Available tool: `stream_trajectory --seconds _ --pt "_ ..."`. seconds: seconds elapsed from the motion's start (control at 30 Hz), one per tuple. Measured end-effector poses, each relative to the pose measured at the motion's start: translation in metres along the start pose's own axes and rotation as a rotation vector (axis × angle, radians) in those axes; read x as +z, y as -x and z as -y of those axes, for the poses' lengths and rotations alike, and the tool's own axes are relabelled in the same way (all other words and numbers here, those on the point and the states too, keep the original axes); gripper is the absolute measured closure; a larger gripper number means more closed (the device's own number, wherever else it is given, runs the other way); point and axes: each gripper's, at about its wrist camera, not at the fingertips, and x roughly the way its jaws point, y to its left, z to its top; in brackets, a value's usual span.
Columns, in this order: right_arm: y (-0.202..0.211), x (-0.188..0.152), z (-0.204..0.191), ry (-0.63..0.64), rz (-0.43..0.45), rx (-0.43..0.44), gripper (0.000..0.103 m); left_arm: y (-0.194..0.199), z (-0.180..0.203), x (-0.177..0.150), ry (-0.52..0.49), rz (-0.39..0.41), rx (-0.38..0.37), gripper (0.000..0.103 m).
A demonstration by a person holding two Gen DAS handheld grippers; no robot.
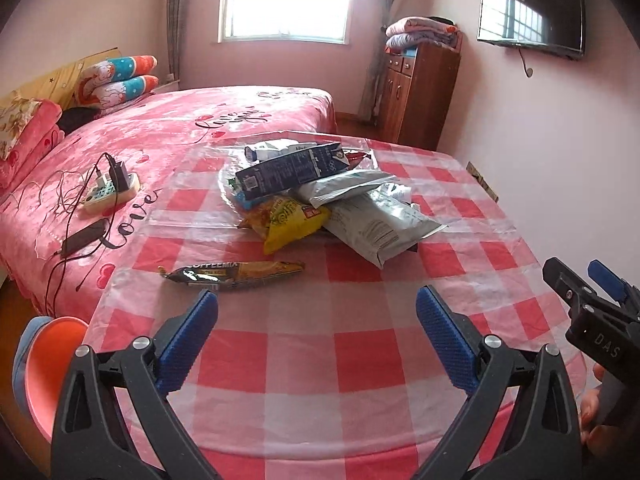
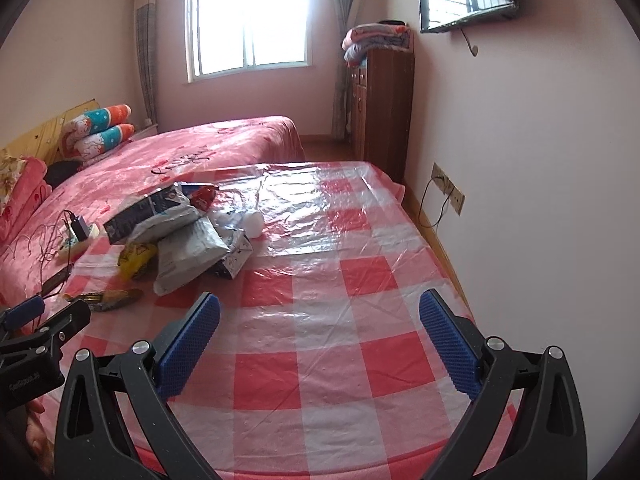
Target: Collect trash
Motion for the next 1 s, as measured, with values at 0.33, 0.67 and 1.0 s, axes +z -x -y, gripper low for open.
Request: stream_trajectory --seconds 0.33,0.67,1.0 --pt "0.024 -0.005 -0.007 0.031 0.050 -0.003 0.005 0.019 -0.010 -0.006 0.016 0.028 -0.012 0.004" --pt "0.038 -0.009 -0.012 0.056 0.069 0.012 0.005 0.030 -0.015 -0.009 0.050 0.035 -0.030 0.004" --pt "0.037 -0.015 -0.015 0.090 0.070 -0.016 0.005 0.034 -0.019 -0.011 0.068 0.044 -0.018 0.004"
